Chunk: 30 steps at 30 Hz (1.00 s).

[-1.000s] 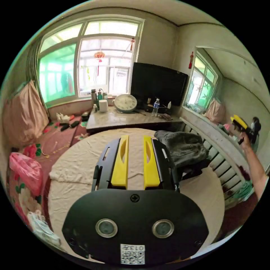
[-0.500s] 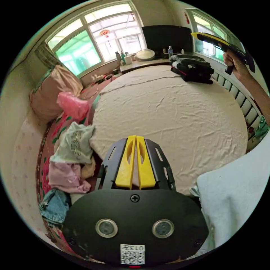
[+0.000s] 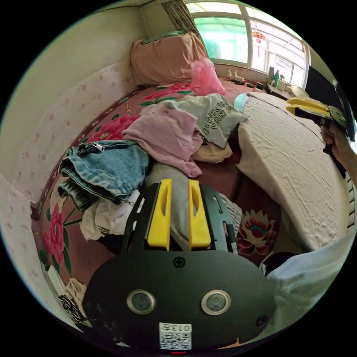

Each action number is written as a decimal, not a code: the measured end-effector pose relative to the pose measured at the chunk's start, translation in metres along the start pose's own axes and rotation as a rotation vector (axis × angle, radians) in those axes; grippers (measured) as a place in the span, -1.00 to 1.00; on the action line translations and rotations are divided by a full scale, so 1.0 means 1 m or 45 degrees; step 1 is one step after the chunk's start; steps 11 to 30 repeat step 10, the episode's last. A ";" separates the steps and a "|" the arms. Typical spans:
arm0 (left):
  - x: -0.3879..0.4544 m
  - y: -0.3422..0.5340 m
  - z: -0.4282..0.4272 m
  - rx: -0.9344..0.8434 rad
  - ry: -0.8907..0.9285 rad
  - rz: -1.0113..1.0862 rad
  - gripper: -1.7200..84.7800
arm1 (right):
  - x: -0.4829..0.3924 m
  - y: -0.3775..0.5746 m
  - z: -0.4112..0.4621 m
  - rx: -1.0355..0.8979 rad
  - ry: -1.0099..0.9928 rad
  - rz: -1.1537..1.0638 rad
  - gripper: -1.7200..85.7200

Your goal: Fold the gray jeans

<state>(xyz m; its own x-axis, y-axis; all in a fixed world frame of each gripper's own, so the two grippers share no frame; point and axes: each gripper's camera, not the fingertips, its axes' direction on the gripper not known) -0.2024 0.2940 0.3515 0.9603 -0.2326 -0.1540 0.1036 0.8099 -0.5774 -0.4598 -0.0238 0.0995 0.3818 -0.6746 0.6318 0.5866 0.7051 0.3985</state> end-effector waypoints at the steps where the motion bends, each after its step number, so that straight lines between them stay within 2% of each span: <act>1: -0.015 -0.005 0.003 0.020 0.010 -0.017 -0.76 | -0.002 -0.004 0.012 -0.025 -0.019 -0.014 -0.73; 8: -0.057 -0.097 0.024 0.213 0.196 0.113 -0.71 | 0.047 -0.062 0.137 -0.203 -0.085 0.108 -0.73; 10: -0.075 -0.128 0.031 0.265 0.201 0.070 -0.70 | 0.070 -0.076 0.162 -0.237 -0.101 0.191 -0.73; 30: -0.075 -0.128 0.031 0.265 0.201 0.070 -0.70 | 0.070 -0.076 0.162 -0.237 -0.101 0.191 -0.73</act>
